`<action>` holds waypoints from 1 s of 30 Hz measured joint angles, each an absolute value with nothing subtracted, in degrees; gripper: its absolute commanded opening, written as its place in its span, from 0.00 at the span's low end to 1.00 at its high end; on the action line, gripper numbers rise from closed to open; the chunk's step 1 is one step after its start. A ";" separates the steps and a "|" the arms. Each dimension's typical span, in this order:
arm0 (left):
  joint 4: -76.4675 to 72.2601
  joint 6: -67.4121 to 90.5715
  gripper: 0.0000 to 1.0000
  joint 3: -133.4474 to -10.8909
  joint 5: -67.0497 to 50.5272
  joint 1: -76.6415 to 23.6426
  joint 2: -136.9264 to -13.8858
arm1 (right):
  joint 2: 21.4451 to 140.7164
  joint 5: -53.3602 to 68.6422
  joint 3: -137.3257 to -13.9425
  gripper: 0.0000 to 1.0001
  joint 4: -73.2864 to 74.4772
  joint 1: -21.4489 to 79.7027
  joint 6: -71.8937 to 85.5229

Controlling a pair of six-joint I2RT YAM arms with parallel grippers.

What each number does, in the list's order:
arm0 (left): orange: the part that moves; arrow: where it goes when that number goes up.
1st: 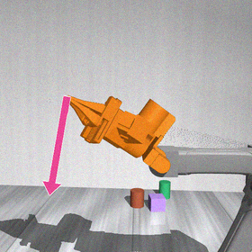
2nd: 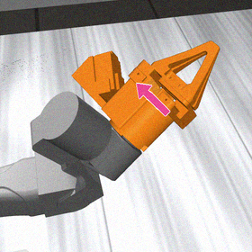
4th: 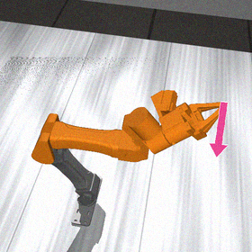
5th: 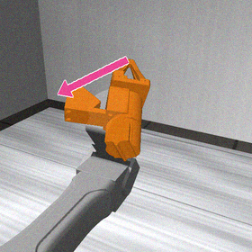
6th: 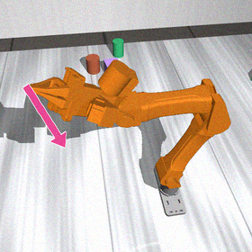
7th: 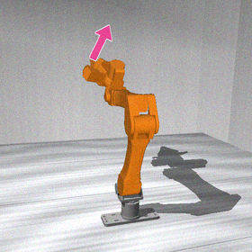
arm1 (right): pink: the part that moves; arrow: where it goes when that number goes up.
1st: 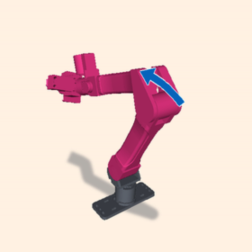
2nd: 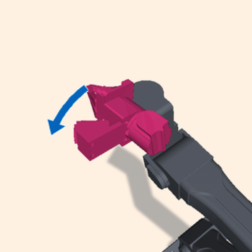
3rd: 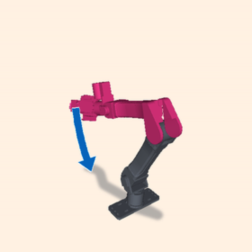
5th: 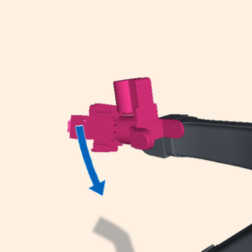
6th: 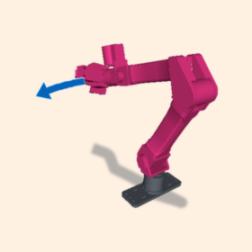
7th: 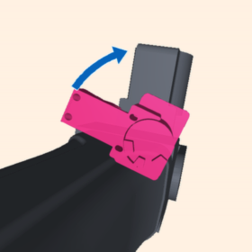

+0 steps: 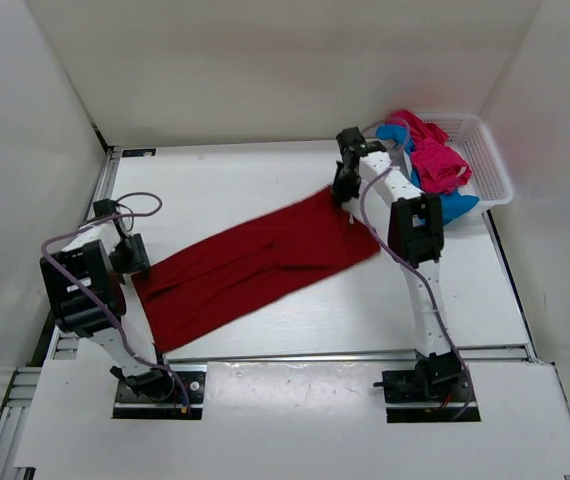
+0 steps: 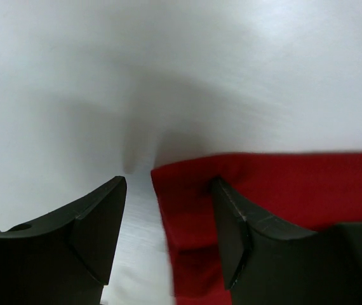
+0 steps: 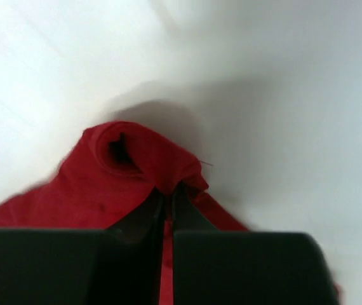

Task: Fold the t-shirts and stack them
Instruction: Rotate the tshirt 90 degrees

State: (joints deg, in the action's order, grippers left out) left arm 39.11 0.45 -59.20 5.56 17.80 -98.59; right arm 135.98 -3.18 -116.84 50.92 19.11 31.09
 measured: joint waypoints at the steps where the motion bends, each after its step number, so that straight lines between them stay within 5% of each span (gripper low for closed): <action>1: 38.74 0.51 0.67 -58.00 5.56 18.65 -97.49 | 140.16 -2.52 -124.20 0.14 49.76 19.07 31.29; 4: 39.33 0.45 0.68 -54.96 5.98 19.84 -94.56 | 146.43 0.89 -135.63 0.60 43.79 18.83 32.86; 8: 43.51 0.25 0.70 -53.93 5.02 20.16 -91.79 | 142.96 2.98 -129.95 0.69 36.77 18.81 33.43; 18: 46.35 0.21 0.71 -62.19 2.28 22.39 -88.51 | 116.31 -3.46 -98.02 0.60 34.96 18.31 39.79; 27: 46.37 0.21 0.72 -62.70 2.04 22.55 -88.62 | 122.78 -3.51 -93.56 0.60 37.93 16.97 53.87; 30: 46.50 0.21 0.72 -61.17 2.24 22.55 -87.83 | 125.99 -2.39 -97.76 0.32 38.39 16.51 56.82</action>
